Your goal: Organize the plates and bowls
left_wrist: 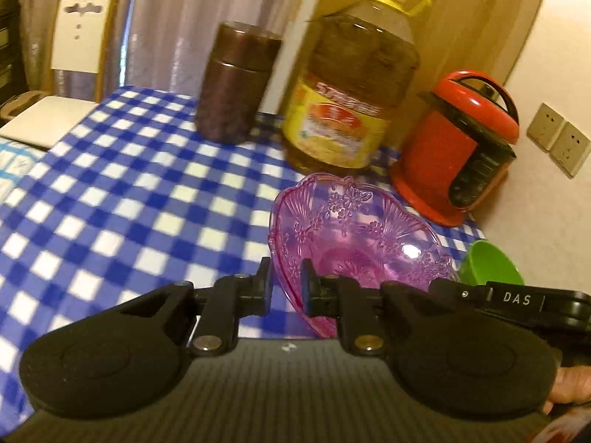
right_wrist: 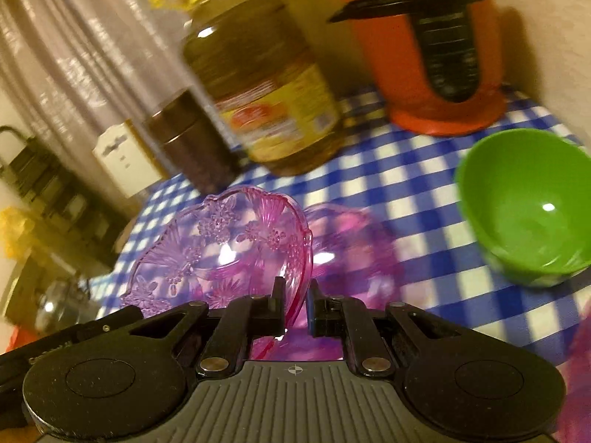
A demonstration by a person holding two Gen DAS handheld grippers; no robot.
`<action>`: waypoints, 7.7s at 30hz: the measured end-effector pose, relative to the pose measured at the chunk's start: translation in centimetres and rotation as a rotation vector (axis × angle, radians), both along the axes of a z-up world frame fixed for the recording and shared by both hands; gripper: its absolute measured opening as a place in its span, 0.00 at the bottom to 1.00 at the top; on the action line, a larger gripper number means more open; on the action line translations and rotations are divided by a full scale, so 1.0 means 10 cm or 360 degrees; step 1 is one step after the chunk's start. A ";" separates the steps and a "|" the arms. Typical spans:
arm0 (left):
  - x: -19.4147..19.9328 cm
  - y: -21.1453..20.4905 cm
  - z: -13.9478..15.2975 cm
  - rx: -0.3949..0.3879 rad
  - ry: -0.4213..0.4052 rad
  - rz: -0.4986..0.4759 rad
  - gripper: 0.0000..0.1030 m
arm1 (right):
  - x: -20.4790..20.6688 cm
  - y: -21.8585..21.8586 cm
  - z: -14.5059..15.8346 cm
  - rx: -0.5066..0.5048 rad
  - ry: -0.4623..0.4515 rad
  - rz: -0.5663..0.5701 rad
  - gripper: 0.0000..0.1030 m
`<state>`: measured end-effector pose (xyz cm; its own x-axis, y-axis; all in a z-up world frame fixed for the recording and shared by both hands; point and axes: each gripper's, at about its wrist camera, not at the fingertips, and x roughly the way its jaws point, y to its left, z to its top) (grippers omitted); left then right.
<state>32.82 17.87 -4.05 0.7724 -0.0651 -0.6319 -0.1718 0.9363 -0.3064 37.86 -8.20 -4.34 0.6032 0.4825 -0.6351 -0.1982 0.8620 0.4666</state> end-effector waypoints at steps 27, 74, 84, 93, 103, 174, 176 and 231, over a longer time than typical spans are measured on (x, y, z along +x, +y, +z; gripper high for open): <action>0.39 -0.41 -0.51 0.0250 0.0104 -0.0076 0.13 | 0.27 -0.08 -0.33 -0.0330 -0.0018 -0.0020 0.11; -0.13 -0.64 0.06 0.0009 -0.0042 -0.0077 0.23 | -0.17 -0.56 0.09 -0.0220 -0.0085 -0.0196 0.15; -0.56 -1.19 0.42 -0.0016 -0.0042 -0.0233 0.32 | -0.95 -1.35 0.57 -0.0256 -0.0140 -0.0329 0.22; -0.70 -1.92 0.56 0.0003 -0.0018 -0.0531 0.45 | -1.75 -2.15 0.58 -0.0260 -0.0082 -0.0565 0.50; -0.66 -2.55 0.40 -0.0006 0.0114 -0.0688 0.47 | -1.99 -2.53 0.39 -0.0250 -0.0007 -0.0662 0.50; -0.34 -3.05 -0.64 -0.0108 0.0569 -0.0737 0.13 | -1.86 -2.88 -0.50 -0.0205 0.0197 -0.0760 0.14; -0.35 -3.04 -0.64 -0.0112 0.0564 -0.0739 0.12 | -1.86 -2.87 -0.50 -0.0210 0.0192 -0.0760 0.14; -0.19 -0.70 0.29 -0.0266 0.0006 -0.0099 0.11 | -0.65 -0.81 0.53 -0.0108 -0.0258 -0.0173 0.14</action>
<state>30.96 10.82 -1.19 0.7611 -0.2172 -0.6111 -0.1165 0.8812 -0.4583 31.40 -16.26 0.96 0.7464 0.3682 -0.5544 -0.1699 0.9108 0.3762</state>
